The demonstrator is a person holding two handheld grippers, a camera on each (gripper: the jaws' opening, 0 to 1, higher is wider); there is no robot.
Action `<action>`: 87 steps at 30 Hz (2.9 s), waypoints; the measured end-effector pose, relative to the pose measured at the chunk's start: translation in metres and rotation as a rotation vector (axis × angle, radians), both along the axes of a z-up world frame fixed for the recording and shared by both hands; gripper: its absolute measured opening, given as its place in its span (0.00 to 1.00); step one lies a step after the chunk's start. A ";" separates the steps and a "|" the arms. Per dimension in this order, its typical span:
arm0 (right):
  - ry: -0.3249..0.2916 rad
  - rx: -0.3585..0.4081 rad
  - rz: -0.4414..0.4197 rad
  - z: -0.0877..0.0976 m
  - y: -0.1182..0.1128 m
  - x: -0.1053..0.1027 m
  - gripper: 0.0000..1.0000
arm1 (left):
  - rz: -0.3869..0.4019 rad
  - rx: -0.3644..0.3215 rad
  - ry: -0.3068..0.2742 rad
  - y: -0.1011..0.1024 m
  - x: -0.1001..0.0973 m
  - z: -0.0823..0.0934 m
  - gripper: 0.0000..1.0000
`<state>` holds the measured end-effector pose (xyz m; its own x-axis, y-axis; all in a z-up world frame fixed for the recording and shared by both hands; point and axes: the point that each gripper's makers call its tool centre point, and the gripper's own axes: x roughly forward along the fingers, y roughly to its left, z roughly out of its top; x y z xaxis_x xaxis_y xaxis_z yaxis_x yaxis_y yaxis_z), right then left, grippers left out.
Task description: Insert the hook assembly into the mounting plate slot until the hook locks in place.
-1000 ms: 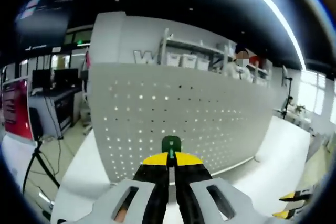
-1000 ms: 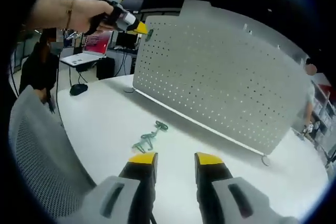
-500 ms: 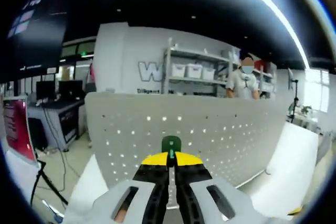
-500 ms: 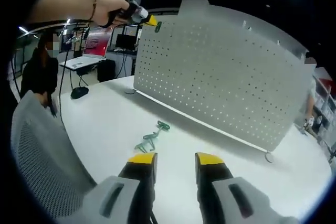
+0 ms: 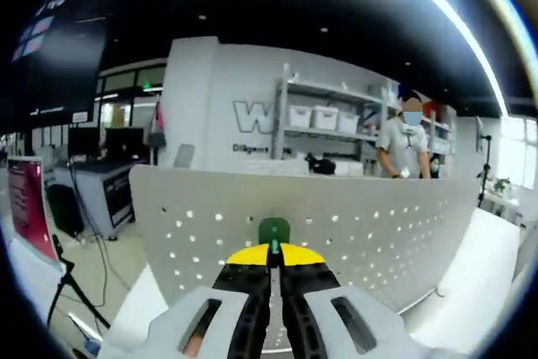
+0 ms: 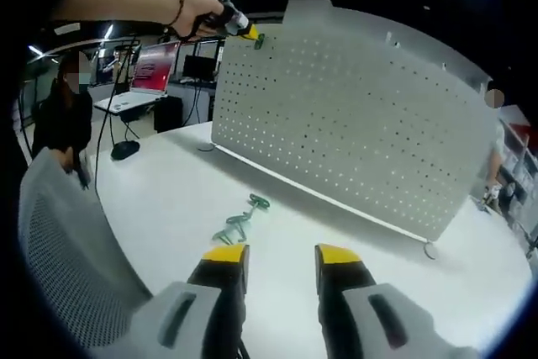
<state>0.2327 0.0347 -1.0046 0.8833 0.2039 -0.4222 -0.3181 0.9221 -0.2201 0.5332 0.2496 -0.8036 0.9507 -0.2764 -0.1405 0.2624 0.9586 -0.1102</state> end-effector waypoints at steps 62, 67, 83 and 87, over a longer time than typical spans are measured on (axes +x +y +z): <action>-0.008 0.014 -0.008 0.002 -0.002 0.001 0.26 | 0.098 -0.044 -0.159 -0.008 -0.001 -0.001 0.01; -0.010 0.017 -0.007 0.003 -0.002 0.001 0.26 | 0.077 0.071 -0.142 -0.011 0.000 -0.003 0.01; -0.008 0.014 -0.004 0.002 -0.001 0.001 0.26 | 0.067 0.042 -0.101 -0.013 0.012 -0.007 0.01; -0.007 0.012 -0.001 0.002 0.000 0.001 0.26 | 0.056 -0.010 -0.083 -0.011 0.012 -0.009 0.02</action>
